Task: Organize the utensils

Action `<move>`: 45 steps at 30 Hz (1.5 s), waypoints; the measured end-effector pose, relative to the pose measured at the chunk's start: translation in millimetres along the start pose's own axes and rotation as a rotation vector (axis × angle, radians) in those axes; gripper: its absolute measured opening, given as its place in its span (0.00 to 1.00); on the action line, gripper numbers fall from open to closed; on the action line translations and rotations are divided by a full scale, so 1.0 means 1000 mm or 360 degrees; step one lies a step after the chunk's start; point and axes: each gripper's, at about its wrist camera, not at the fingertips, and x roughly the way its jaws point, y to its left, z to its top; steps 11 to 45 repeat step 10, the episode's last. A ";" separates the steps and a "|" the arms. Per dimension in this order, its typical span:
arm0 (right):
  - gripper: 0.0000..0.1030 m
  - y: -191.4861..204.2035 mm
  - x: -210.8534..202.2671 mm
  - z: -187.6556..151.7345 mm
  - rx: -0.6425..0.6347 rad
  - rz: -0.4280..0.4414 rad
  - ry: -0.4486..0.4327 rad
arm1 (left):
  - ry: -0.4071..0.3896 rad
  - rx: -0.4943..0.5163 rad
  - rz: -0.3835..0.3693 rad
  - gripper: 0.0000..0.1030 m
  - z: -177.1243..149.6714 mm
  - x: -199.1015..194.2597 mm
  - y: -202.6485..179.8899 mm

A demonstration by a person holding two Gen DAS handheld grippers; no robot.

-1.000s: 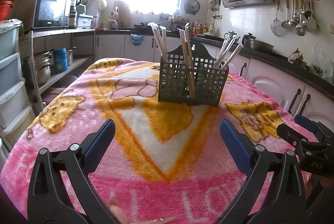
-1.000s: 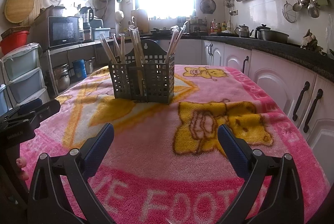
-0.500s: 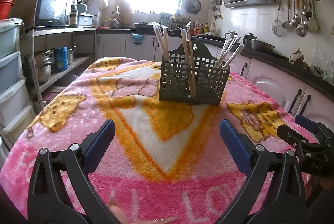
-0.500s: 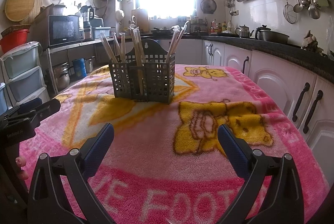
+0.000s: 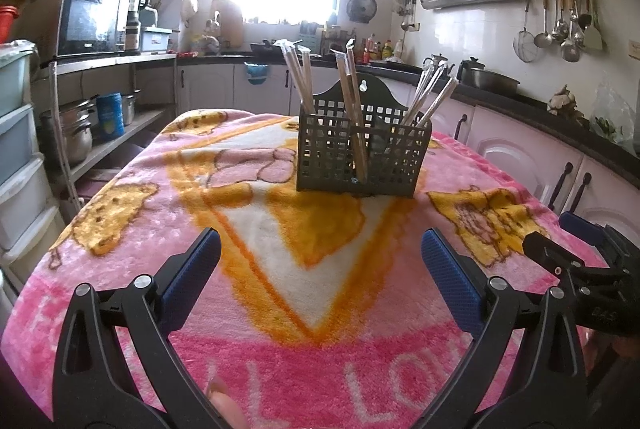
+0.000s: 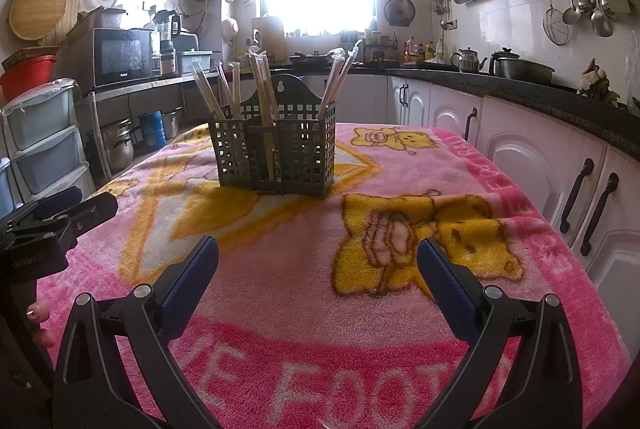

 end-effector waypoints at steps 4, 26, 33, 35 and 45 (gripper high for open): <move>0.94 -0.010 0.001 0.005 0.0022 -0.0023 0.0030 | 0.0124 -0.0054 0.0103 0.89 0.009 0.013 0.021; 0.94 -0.107 0.056 0.017 0.0117 -0.0372 0.0579 | 0.0525 -0.0084 0.0530 0.89 0.022 0.063 0.109; 0.94 -0.107 0.056 0.017 0.0117 -0.0372 0.0579 | 0.0525 -0.0084 0.0530 0.89 0.022 0.063 0.109; 0.94 -0.107 0.056 0.017 0.0117 -0.0372 0.0579 | 0.0525 -0.0084 0.0530 0.89 0.022 0.063 0.109; 0.94 -0.107 0.056 0.017 0.0117 -0.0372 0.0579 | 0.0525 -0.0084 0.0530 0.89 0.022 0.063 0.109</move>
